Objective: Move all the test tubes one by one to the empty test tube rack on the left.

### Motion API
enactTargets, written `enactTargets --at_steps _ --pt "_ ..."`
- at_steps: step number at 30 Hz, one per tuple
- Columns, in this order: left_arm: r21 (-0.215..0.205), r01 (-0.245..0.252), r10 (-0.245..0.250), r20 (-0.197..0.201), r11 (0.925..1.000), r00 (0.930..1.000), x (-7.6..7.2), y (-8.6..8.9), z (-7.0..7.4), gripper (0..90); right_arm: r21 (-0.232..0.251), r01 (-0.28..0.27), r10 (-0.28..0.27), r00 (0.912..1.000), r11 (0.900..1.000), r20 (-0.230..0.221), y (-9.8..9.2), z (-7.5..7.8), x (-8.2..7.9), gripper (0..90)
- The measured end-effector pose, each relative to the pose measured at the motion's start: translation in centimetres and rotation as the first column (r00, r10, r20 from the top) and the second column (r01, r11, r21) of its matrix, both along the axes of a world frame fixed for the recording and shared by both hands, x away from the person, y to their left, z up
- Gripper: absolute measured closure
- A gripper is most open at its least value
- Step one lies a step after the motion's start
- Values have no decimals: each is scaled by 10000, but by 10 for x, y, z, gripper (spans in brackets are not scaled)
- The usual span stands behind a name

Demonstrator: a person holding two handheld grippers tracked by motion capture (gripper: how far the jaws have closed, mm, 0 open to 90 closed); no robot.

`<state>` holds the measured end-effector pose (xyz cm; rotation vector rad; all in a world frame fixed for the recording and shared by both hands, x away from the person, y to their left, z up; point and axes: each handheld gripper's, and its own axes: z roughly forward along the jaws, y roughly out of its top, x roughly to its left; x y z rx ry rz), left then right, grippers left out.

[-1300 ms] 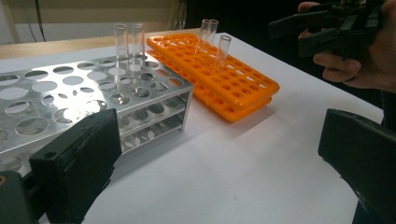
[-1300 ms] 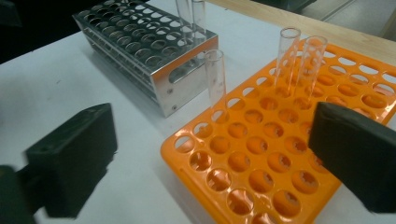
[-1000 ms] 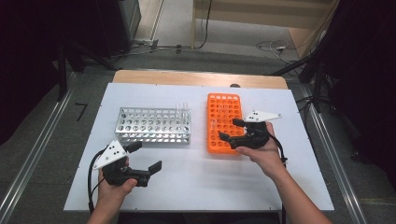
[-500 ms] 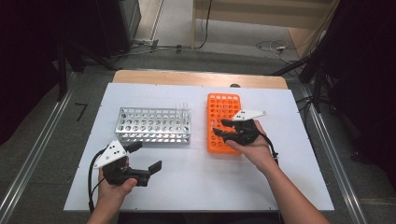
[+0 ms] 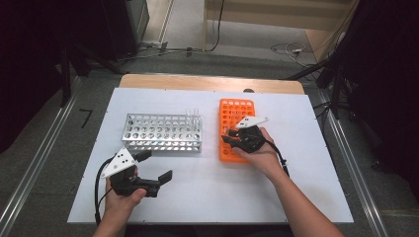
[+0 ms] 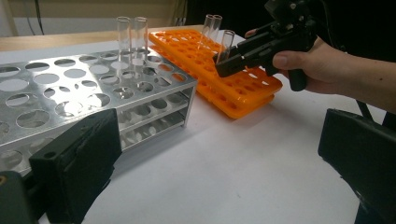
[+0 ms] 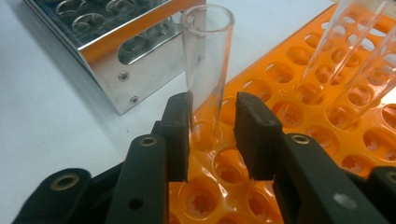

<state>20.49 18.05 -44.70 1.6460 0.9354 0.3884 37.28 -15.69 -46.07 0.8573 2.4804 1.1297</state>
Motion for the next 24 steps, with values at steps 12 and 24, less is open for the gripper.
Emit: enactTargets --at_steps 12,24 --pt "38 22 -22 -15 10000 10000 0 -1 0 0 47 -94 91 9982 9999 593 7 -5 -3 738" --pt "29 56 -56 -26 10000 10000 1 -2 -1 0 546 33 -84 9956 9985 931 3 9 -8 741"
